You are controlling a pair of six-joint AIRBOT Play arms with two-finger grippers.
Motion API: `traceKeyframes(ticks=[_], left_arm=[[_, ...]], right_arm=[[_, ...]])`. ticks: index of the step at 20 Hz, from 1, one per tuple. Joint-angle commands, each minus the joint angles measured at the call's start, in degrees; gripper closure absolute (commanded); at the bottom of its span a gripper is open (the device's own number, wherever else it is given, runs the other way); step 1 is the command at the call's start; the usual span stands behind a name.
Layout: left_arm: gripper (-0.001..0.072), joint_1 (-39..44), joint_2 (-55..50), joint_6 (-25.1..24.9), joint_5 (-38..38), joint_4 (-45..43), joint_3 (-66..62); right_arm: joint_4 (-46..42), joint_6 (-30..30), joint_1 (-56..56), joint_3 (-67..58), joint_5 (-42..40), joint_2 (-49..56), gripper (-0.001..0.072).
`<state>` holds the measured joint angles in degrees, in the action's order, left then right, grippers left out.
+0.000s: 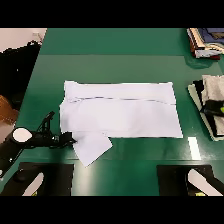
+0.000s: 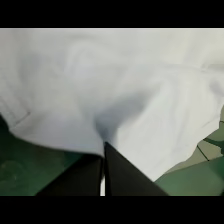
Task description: Fold the shirts.
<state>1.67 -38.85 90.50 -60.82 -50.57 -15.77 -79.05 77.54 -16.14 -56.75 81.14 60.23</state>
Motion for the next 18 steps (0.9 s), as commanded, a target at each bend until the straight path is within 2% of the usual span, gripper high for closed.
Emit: traceKeyframes(ticks=[1,6,11,12,14,15,16,18], left_arm=[[0.0686,0.0,0.04,-1.64,0.13,0.04,-1.6],[0.0685,0.0,0.04,-2.56,0.61,0.0,-3.45],[0.0685,0.0,0.04,-3.15,0.61,0.0,-3.45],[0.0685,0.0,0.04,-3.13,0.61,0.0,-3.45],[0.0686,0.0,0.04,-3.54,-0.24,-0.04,-3.48],[0.0686,0.0,0.04,-3.52,-1.57,-0.2,-3.52],[0.0687,0.0,0.04,-3.5,-3.58,-1.36,-4.09],[0.0688,0.0,0.48,-3.02,-8.2,-6.23,-7.32]], right_arm=[[1.25,-0.02,-5.44,10.51,1.33,-1.14,0.0253],[13.97,-1.81,-9.62,22.93,-3.48,1.81,0.0269],[16.46,-2.19,-4.44,24.52,-7.1,6.29,0.0294],[16.44,-2.19,-3.37,24.52,-7.5,6.47,0.0373],[15.8,-2.21,-1.57,24.55,-8.09,5.62,0.0468],[14.86,-2.23,-1.11,24.48,-8.11,4.5,0.064],[13.11,-2.23,-0.72,24.24,-8.0,3.04,0.0694],[8.46,-2.21,-0.76,22.56,-5.9,-0.76,0.0694]])
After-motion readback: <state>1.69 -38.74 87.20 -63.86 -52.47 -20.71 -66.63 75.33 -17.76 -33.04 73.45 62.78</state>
